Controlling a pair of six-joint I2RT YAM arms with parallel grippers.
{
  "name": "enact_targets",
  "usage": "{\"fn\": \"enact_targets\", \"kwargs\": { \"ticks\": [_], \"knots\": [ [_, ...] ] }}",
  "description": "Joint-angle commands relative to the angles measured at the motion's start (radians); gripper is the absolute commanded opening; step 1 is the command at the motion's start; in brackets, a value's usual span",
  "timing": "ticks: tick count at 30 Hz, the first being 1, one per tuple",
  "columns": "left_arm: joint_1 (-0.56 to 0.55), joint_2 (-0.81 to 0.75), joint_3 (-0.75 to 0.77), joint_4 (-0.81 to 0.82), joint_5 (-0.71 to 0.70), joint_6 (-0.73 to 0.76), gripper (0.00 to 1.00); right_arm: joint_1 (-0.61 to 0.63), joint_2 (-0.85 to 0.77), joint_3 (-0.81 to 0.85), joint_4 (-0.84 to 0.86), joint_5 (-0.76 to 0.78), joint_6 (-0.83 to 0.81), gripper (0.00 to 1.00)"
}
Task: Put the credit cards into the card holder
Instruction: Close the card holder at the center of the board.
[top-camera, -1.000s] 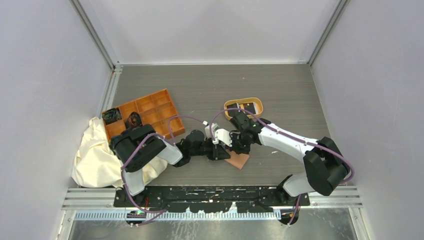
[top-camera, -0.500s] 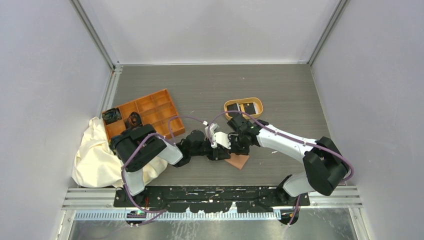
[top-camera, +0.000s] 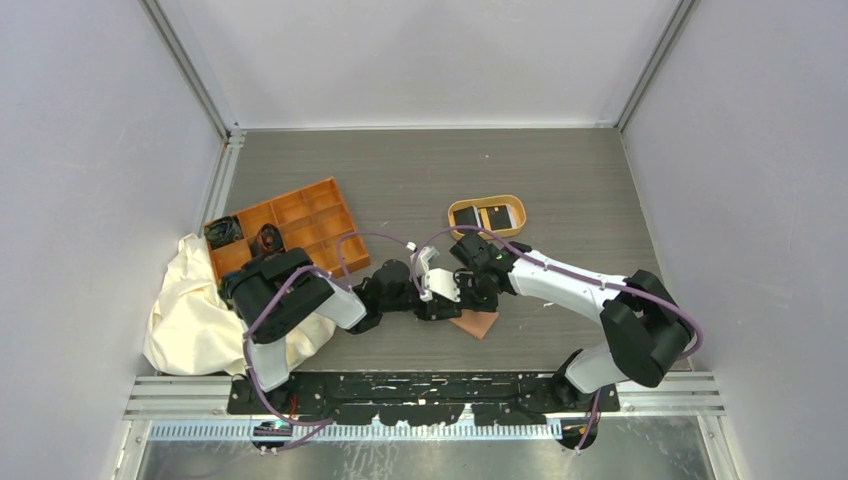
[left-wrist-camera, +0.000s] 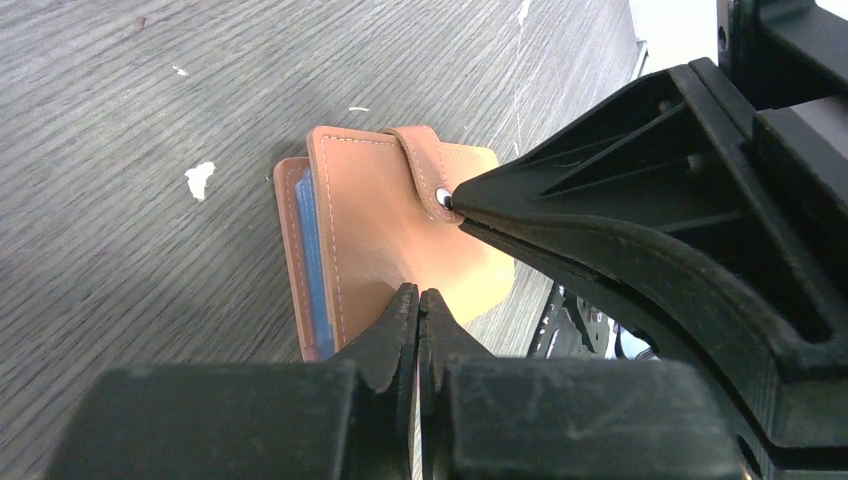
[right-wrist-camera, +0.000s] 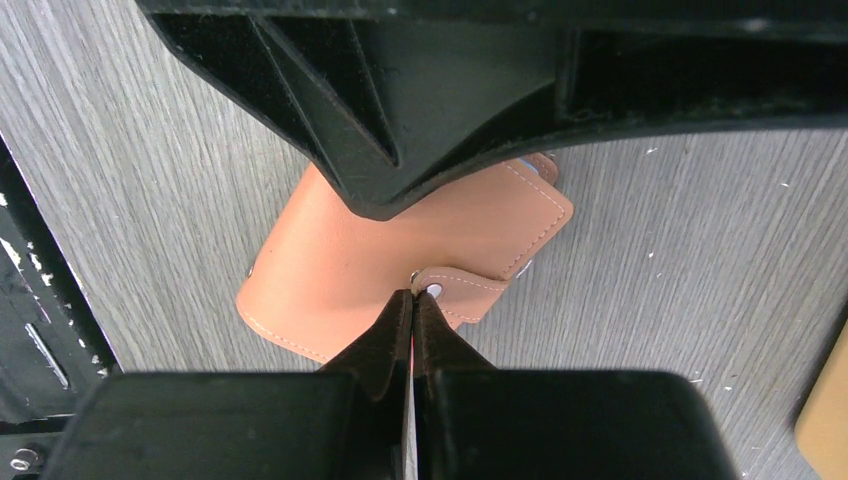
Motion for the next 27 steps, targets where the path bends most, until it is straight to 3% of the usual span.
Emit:
{"fn": "enact_targets", "kwargs": {
  "ticks": [1, 27],
  "knots": [
    [-0.005, 0.014, 0.027, 0.020, 0.002, 0.005, 0.00, 0.013, 0.006, 0.004, -0.006, 0.006, -0.023, 0.03],
    [-0.005, 0.017, 0.026, 0.031, 0.011, 0.003, 0.00, 0.052, 0.106, 0.034, -0.034, 0.066, 0.000, 0.03]
  ]
}}
